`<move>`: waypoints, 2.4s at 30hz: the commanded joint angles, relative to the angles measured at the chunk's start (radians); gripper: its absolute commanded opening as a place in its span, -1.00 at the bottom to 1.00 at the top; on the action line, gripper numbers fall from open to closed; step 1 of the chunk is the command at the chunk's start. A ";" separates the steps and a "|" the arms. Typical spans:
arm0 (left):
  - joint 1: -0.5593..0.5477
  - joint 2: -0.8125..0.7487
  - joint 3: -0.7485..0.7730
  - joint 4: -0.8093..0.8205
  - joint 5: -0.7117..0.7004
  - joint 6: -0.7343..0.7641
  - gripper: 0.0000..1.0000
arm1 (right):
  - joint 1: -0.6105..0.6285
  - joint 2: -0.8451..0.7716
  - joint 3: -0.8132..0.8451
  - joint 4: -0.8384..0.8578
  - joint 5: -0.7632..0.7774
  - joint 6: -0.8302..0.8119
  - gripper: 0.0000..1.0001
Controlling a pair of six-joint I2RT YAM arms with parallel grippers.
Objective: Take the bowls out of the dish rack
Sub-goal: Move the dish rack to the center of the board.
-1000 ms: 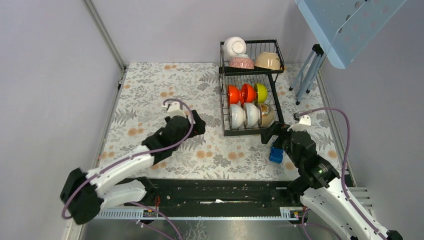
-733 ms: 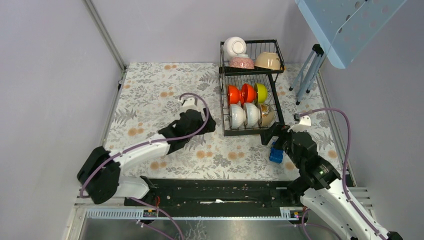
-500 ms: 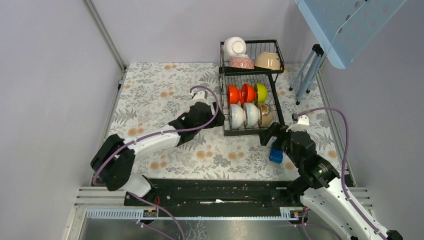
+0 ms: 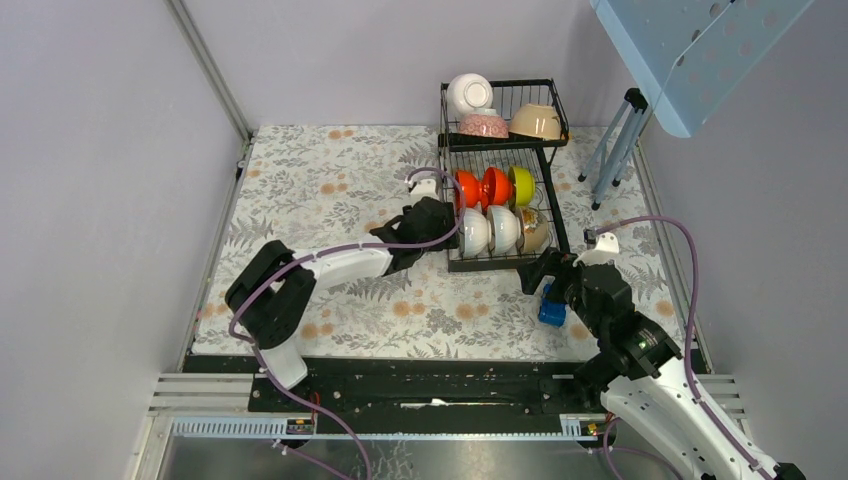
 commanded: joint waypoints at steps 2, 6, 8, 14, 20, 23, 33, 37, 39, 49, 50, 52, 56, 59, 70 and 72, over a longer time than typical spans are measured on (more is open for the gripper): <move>-0.019 0.056 0.073 0.006 -0.080 0.052 0.27 | 0.006 0.004 0.020 -0.021 0.015 0.002 0.98; -0.027 0.098 0.089 -0.023 -0.099 0.054 0.14 | 0.006 0.007 0.021 -0.019 0.014 0.005 0.98; -0.027 0.112 0.095 -0.029 -0.108 0.052 0.04 | 0.007 0.007 0.026 -0.026 0.013 0.005 0.98; -0.029 0.107 0.077 -0.039 -0.156 0.031 -0.23 | 0.007 -0.022 0.018 -0.037 0.035 0.007 0.98; -0.031 0.080 0.059 -0.044 -0.177 0.025 -0.58 | 0.006 -0.009 0.027 -0.045 0.034 0.008 0.98; -0.031 0.071 0.052 -0.059 -0.185 0.020 -0.84 | 0.006 -0.008 0.033 -0.048 0.024 0.007 0.99; -0.031 -0.030 -0.072 -0.054 -0.202 -0.046 -1.00 | 0.006 0.008 0.035 -0.045 0.007 0.013 0.99; -0.031 -0.091 -0.141 -0.047 -0.201 -0.071 -1.00 | 0.007 0.015 0.013 -0.022 -0.007 0.027 0.99; -0.031 -0.124 -0.175 -0.043 -0.190 -0.079 -1.00 | 0.007 0.023 0.006 -0.009 -0.016 0.029 0.99; -0.039 -0.300 -0.337 -0.046 -0.146 -0.112 -1.00 | 0.006 0.112 -0.003 0.099 -0.113 -0.007 0.99; -0.038 -0.313 -0.344 -0.050 -0.144 -0.113 -1.00 | 0.006 0.132 0.000 0.109 -0.120 -0.006 0.99; -0.039 -0.338 -0.352 -0.065 -0.143 -0.122 -0.95 | 0.006 0.167 0.012 0.119 -0.125 -0.003 0.99; -0.039 -0.404 -0.369 -0.088 -0.133 -0.125 -0.42 | 0.007 0.211 0.045 0.096 -0.125 0.001 0.99; -0.040 -0.466 -0.378 -0.108 -0.124 -0.136 0.30 | 0.006 0.201 0.062 0.081 -0.148 0.001 0.99; -0.044 -0.777 -0.396 -0.300 -0.167 -0.156 0.97 | 0.006 0.064 0.089 0.207 -0.276 -0.069 0.99; -0.042 -0.837 -0.405 -0.328 -0.189 -0.159 0.97 | 0.006 0.111 0.127 0.228 -0.316 -0.083 0.99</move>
